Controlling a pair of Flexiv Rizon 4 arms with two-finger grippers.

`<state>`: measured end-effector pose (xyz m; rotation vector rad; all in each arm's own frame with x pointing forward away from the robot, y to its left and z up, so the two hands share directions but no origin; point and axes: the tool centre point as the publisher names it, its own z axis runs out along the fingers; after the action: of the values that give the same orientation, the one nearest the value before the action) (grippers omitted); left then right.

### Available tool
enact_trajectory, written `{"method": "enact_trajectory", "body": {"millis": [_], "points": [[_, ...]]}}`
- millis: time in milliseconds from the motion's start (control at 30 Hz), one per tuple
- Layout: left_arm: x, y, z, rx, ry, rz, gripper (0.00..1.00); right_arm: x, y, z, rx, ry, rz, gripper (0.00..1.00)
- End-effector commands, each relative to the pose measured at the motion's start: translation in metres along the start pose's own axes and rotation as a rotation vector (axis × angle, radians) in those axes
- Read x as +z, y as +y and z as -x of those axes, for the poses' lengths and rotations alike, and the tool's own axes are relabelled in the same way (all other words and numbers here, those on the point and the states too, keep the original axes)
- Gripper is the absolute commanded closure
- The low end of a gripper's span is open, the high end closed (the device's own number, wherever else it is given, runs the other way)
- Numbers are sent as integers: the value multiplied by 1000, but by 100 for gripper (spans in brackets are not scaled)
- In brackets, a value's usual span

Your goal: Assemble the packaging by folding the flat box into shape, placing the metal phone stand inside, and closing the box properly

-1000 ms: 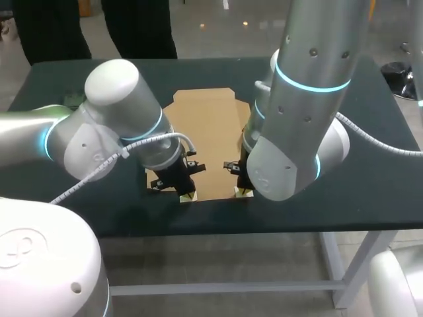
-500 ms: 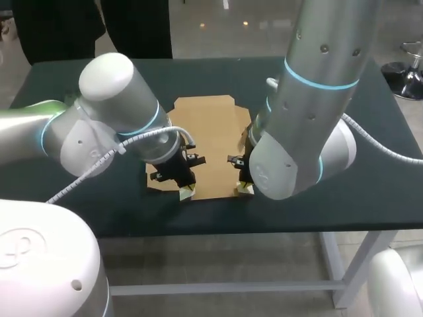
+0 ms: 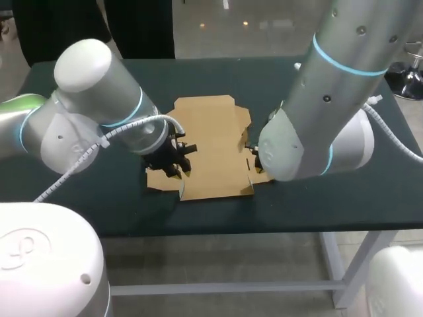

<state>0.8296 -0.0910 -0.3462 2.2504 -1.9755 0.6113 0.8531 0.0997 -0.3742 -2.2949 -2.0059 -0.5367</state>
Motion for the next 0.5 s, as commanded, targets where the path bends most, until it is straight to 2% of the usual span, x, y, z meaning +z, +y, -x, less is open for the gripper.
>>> {"method": "enact_trajectory", "body": {"millis": [33,67,133,167,300,367,400,433,500], "points": [[-13,2,2,-4,11,-21,61,-22,9,12,-1,195,-104,92],[-15,1,3,-6,18,-30,60,-23,11,12,2,199,-103,88],[-18,-1,4,-9,28,-39,53,-26,15,14,3,216,-106,73],[-20,-2,4,-9,39,-43,51,-27,17,15,8,216,-105,69],[-27,-5,4,-8,63,-52,32,-30,26,19,11,260,-114,66],[-31,-8,5,-6,81,-51,19,-30,33,20,18,273,-119,63],[-32,-9,5,-5,85,-54,12,-30,36,20,17,287,-124,58],[-33,-10,6,-4,92,-55,5,-29,39,21,16,295,-126,58],[-36,-11,6,5,105,-55,0,-29,44,21,18,315,-125,60]]}}
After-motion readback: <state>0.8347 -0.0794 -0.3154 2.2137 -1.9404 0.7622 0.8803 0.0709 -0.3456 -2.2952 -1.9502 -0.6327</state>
